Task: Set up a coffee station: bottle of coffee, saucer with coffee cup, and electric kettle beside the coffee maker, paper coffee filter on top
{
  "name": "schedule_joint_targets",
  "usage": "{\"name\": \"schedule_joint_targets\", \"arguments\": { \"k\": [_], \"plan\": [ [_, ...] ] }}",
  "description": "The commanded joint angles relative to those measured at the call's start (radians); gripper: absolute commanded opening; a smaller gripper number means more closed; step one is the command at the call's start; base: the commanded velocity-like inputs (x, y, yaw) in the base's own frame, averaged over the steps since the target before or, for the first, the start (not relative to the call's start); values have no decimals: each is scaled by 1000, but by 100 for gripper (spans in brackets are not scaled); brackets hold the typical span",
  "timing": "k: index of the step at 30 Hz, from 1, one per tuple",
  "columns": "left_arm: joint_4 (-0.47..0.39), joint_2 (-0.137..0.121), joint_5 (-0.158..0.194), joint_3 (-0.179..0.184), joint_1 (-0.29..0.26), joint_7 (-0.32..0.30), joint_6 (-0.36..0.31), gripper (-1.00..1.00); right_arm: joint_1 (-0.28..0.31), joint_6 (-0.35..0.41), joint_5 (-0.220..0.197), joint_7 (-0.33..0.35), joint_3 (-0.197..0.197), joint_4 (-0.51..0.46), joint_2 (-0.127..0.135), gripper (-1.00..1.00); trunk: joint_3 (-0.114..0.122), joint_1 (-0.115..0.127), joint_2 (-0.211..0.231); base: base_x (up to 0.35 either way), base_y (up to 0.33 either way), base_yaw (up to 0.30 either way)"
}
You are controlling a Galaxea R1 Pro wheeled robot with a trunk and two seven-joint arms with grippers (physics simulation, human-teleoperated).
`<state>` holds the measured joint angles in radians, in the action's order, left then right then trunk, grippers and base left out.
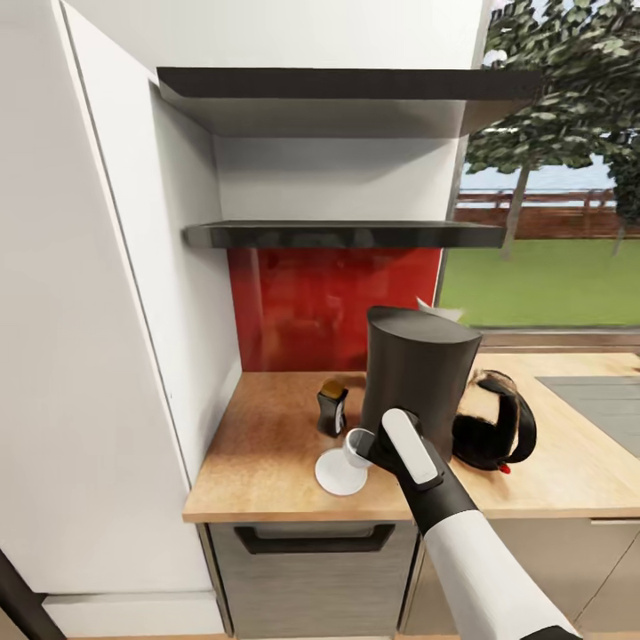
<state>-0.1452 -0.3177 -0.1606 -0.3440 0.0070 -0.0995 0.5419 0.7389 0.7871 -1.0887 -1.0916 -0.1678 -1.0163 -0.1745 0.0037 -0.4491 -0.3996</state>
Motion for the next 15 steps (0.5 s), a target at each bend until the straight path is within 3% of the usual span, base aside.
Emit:
{"name": "schedule_joint_targets", "arguments": {
  "k": [1, 6, 15],
  "plan": [
    [5, 7, -9, -8, 1, 9, 1, 100, 0, 4, -7, -8, -1, 4, 0, -100, 0, -1, 0, 321, 46, 0],
    [16, 18, -11, -8, 1, 37, -2, 100, 0, -24, -7, -8, -1, 24, 0, -100, 0, -1, 0, 273, 61, 0],
    [44, 19, -11, -6, 2, 41, -45, 100, 0, -37, -6, -6, -2, 44, 0, -100, 0, -1, 0, 36, 9, 0]
  ]
}}
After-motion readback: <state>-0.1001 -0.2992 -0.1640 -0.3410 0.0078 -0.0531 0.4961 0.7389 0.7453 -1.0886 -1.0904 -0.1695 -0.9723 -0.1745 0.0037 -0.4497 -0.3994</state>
